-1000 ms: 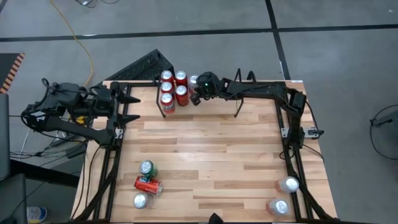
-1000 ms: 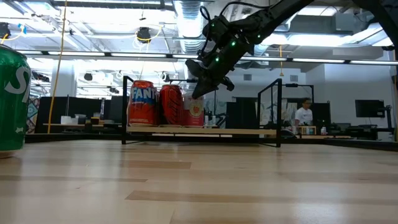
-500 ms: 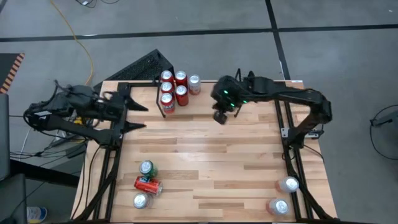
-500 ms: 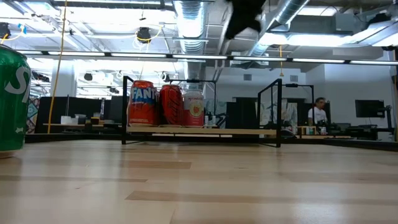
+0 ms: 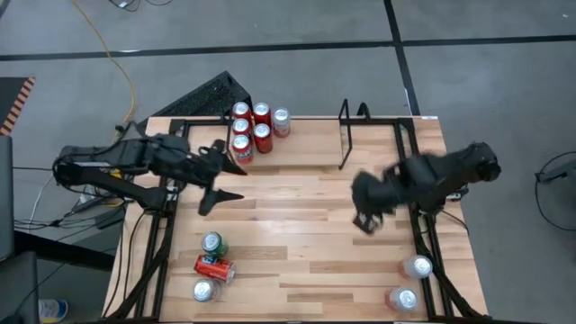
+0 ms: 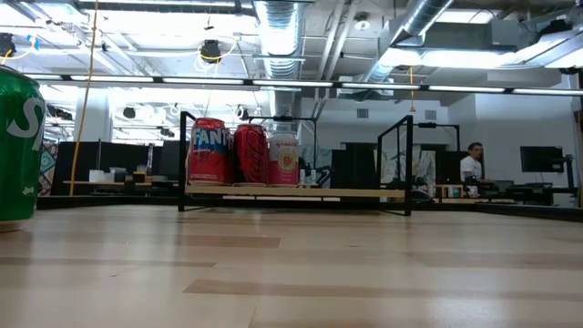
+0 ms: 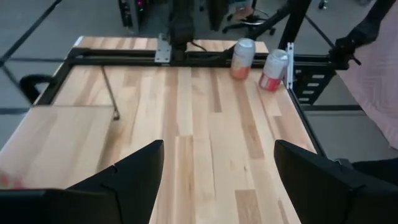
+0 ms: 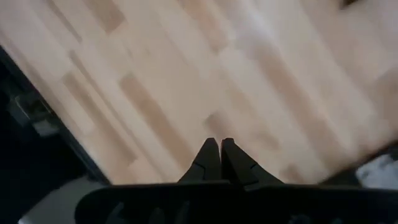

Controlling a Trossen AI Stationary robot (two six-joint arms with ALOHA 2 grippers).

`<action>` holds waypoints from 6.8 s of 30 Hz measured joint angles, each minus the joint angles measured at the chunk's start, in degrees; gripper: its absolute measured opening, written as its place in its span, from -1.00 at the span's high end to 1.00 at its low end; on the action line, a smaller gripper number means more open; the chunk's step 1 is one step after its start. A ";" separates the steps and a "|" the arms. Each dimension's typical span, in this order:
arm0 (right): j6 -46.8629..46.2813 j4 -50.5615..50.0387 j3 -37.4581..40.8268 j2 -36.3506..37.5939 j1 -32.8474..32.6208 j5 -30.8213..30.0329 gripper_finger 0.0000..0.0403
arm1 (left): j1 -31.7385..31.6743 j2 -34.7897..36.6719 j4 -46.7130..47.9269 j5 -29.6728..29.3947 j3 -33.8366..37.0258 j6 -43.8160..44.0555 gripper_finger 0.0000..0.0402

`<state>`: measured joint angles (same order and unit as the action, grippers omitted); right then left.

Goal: Place canned beverage on shelf
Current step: Put the pink white soda can on the shelf and align with the other pink white soda can

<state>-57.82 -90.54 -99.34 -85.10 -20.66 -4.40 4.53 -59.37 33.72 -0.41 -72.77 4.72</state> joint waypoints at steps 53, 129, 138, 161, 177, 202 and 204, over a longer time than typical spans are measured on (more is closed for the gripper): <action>-48.59 11.17 9.54 -17.35 -45.95 4.23 -0.66 | 0.00 -5.41 -4.75 3.36 0.00 -5.61 -0.45; 30.45 27.50 20.97 -17.27 10.95 -4.55 -0.44 | 0.00 -5.39 4.99 2.59 0.00 -2.16 -0.45; 3.86 25.41 21.09 -17.32 15.42 1.73 -0.44 | 0.00 -5.39 2.56 2.58 0.00 -2.08 -0.45; 7.65 40.83 21.13 -17.46 19.04 3.87 -0.45 | 0.00 -5.39 4.69 2.60 -0.01 -1.15 -0.45; 10.49 42.50 21.17 -17.50 19.25 4.34 -0.64 | 0.00 -5.39 6.57 2.58 -0.02 -0.63 -0.45; 18.39 10.66 1.61 -17.35 11.58 -18.30 -0.59 | 0.00 -5.41 9.67 2.58 -0.02 -0.39 -0.45; 12.55 6.13 2.27 -17.35 8.65 -19.59 -0.41 | -0.02 -5.41 9.48 2.58 0.00 -0.39 -0.45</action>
<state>-45.28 -84.41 -97.08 -102.45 -12.01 -23.99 4.51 -64.77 43.20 2.17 -72.77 4.34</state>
